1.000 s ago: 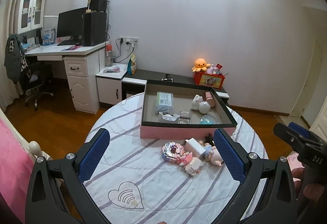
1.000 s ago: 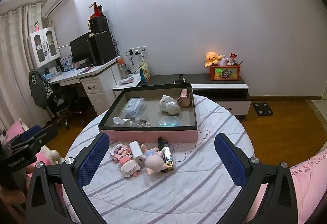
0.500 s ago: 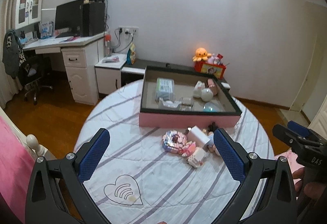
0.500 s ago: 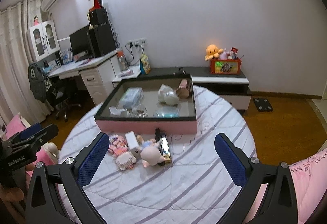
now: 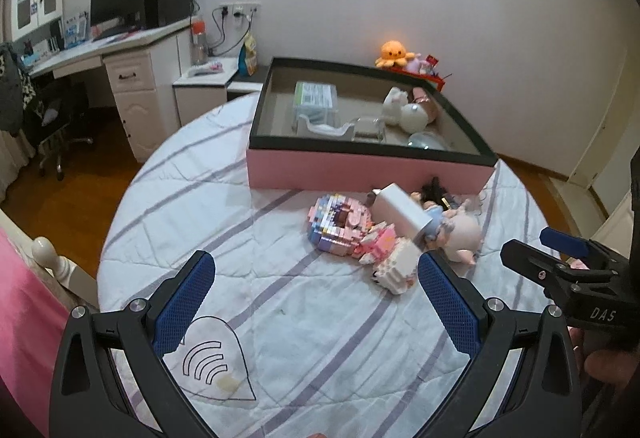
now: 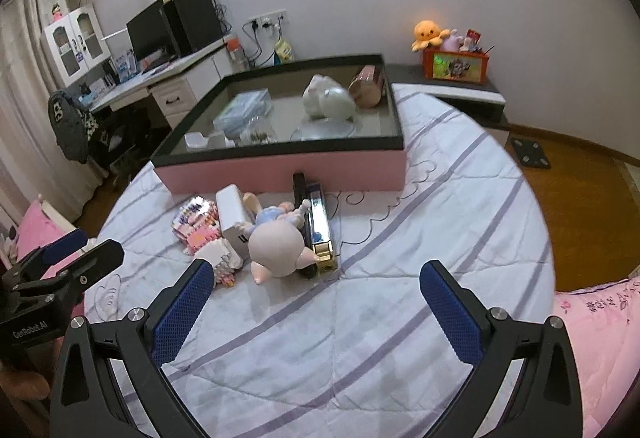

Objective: Organize rigid objects
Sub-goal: 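Grasp the pink-white block figure with the left tool while the right tool grasps the pig doll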

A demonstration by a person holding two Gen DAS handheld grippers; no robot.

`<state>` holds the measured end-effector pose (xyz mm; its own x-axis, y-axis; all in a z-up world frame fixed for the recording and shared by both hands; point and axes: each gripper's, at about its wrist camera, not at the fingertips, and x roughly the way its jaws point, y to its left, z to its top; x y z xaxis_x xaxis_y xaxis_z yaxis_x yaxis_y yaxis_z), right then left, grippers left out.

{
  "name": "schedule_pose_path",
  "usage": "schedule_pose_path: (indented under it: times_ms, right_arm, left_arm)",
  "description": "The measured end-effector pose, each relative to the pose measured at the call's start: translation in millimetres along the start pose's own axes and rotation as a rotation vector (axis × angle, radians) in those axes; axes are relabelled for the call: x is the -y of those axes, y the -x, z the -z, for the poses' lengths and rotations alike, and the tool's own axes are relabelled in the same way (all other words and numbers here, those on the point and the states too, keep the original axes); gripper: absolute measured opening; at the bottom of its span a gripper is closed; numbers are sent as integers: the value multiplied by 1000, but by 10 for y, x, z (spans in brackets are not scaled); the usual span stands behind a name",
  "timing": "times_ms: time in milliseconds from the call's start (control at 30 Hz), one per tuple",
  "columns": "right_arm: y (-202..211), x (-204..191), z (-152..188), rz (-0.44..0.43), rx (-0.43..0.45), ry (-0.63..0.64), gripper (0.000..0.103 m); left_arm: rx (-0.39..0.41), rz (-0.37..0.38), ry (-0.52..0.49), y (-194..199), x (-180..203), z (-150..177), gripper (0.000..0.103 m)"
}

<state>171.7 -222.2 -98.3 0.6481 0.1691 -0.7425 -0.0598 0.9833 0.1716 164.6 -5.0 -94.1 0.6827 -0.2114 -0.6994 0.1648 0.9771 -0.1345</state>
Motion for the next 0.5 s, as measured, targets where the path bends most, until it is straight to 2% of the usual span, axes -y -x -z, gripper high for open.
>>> schedule_pose_path:
  times_ms: [267,333,433,467,500]
  right_arm:
    - [-322,-77,-48,-9,-49,21,103]
    - [-389,-127,-73,-17,-58,48,100]
    - [-500,-199,-76,-16,-80,87,86]
    - [-536,-218,-73,-16,-87,94,75]
    - [-574,-233,-70,-20,-92,100,71]
  left_arm:
    - [-41,-6,6,-219,-73,-5,103]
    - [-51,-9,7,-267,-88,0,103]
    - [-65,-9,13,-326,-114,13,103]
    - [-68,-8,13,-340,-117,17,103]
    - [-71,-8,13,-351,-118,16,103]
